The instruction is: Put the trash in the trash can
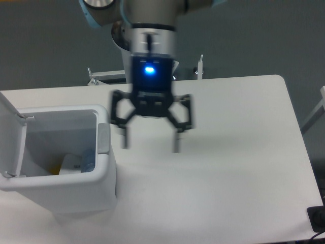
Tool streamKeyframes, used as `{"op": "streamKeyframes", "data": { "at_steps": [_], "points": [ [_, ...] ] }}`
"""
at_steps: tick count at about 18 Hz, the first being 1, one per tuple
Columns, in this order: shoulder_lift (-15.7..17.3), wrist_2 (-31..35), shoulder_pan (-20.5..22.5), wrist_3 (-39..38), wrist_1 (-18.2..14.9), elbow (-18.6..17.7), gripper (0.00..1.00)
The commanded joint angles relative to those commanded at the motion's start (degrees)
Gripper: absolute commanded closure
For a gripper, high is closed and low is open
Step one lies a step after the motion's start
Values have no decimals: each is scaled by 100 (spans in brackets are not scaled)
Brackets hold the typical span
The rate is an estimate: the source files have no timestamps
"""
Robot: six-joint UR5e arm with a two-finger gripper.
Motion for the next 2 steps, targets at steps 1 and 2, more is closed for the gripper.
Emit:
{"op": "streamKeyframes", "data": {
  "at_steps": [1, 2],
  "points": [
    [-35, 290, -9, 150, -61, -9, 0],
    [-53, 459, -9, 221, -123, -9, 0]
  ]
}}
